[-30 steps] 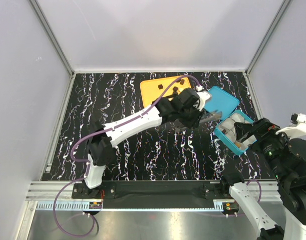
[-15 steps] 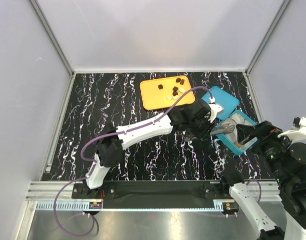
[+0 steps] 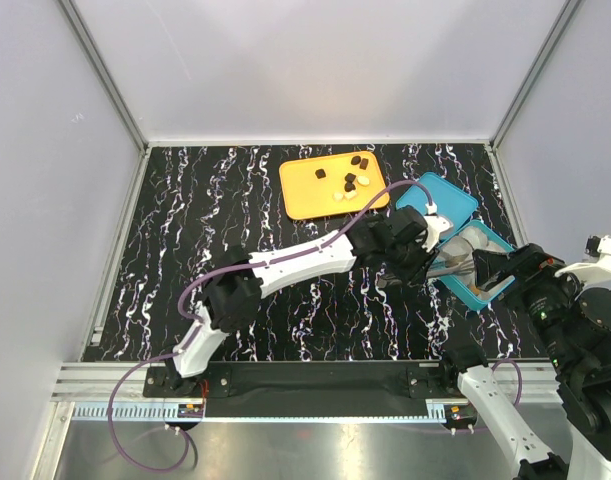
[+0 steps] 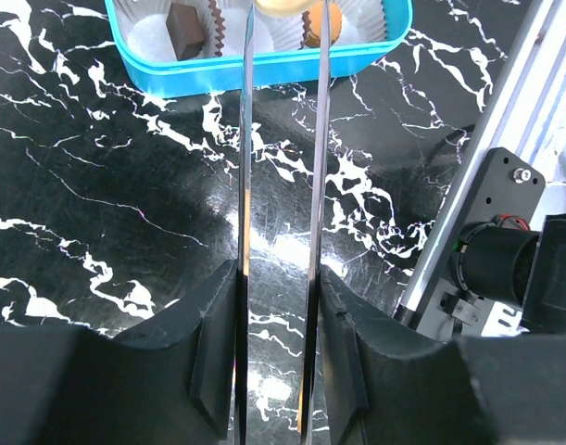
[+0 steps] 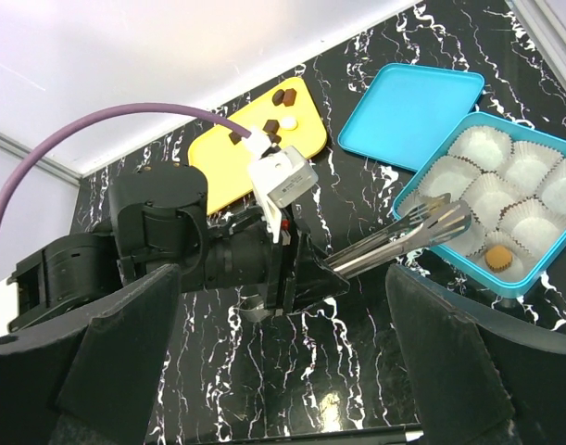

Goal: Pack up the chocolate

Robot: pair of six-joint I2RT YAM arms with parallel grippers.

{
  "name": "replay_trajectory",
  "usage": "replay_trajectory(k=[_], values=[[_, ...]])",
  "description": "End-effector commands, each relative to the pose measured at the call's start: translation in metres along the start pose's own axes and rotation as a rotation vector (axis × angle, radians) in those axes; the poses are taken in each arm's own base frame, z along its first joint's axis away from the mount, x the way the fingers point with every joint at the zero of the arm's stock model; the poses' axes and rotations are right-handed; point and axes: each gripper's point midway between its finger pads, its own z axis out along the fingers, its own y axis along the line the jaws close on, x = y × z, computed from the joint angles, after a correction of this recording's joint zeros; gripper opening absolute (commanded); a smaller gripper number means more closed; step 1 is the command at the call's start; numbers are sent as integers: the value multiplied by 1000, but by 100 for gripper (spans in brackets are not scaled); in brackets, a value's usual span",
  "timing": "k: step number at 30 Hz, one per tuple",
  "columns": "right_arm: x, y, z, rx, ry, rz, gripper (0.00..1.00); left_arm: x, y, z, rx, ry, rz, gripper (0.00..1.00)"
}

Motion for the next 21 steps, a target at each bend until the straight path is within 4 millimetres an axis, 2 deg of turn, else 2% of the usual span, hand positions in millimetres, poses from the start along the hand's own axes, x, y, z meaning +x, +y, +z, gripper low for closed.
replay_trajectory(k=[1, 8, 21], values=[[-7, -3, 0, 12, -36, -20, 100, -32, -15, 1, 51, -101, 42, 38], [-9, -5, 0, 23, -45, -31, 100, -28, -11, 16, 47, -85, 45, 40], [-9, -5, 2, 21, -49, -35, 100, -27, -4, 15, 10, -80, 54, 46]])
